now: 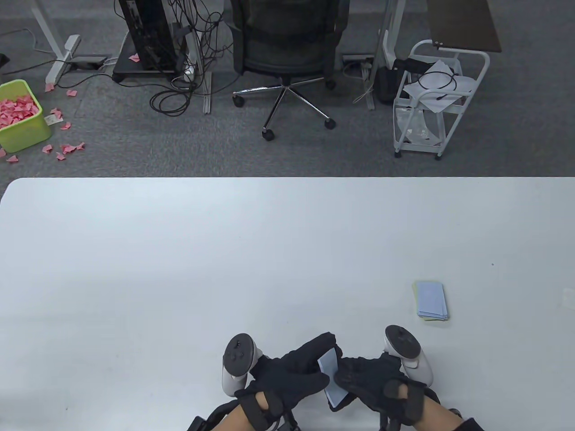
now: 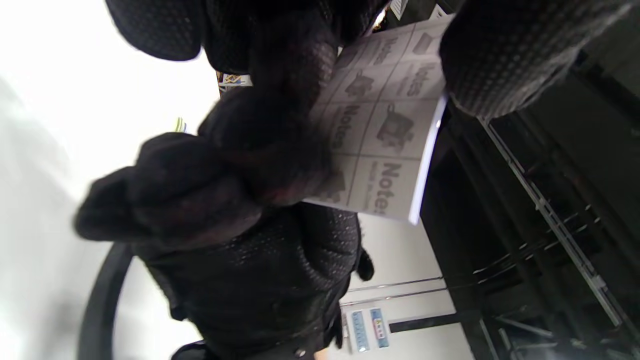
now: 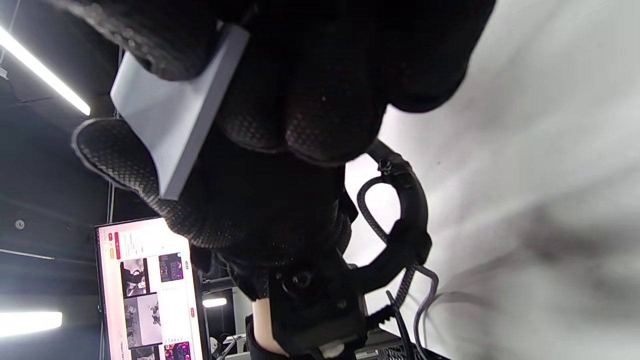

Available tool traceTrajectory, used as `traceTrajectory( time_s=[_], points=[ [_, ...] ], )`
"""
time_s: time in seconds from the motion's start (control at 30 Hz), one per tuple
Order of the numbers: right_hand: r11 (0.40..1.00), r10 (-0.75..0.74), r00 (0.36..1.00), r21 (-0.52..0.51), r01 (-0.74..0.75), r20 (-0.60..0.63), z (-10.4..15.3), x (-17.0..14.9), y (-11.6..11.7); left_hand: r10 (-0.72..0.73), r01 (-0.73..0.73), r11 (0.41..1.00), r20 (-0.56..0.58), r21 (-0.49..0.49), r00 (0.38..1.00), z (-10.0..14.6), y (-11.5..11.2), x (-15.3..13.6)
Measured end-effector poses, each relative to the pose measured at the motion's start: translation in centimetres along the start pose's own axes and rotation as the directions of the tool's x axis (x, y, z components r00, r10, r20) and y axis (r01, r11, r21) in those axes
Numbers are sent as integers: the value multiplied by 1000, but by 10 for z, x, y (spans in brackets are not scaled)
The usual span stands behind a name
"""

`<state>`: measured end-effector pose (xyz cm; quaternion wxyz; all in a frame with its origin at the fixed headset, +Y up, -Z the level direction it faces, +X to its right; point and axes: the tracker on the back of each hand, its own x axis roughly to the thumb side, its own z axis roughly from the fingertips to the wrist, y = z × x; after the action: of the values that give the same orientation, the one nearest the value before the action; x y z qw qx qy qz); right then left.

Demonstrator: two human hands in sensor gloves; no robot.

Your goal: Tear off the sticky note

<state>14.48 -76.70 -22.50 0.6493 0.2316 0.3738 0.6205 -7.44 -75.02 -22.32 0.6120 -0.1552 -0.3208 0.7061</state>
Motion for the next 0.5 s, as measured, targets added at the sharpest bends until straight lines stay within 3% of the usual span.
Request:
traceTrajectory(
  time_s=[0.17, 0.27, 0.3, 0.33, 0.4, 0.43, 0.5],
  points=[
    [999, 36, 999, 1, -36, -21, 0, 3, 3, 48, -49, 997, 22, 61, 999, 0, 1, 0],
    [949, 265, 964, -170, -266, -32, 9, 9, -4, 75, -73, 975, -2, 208, 997, 7, 7, -4],
    [905, 359, 933, -238, -353, -18, 13, 15, -6, 72, -69, 969, -5, 236, 997, 9, 9, -6],
    [811, 501, 865, -362, -459, 28, 19, 24, -8, 73, -64, 962, -24, 265, 997, 11, 12, -8],
    [685, 641, 763, -514, -517, 86, 27, 35, -6, 78, -56, 956, -63, 288, 995, 15, 14, -13],
    [643, 709, 687, -548, -535, 161, 30, 42, -3, 91, -65, 955, -78, 290, 993, 15, 13, -15],
    [633, 751, 611, -534, -560, 249, 32, 46, 4, 118, -88, 956, -92, 280, 989, 14, 11, -18]
  ],
)
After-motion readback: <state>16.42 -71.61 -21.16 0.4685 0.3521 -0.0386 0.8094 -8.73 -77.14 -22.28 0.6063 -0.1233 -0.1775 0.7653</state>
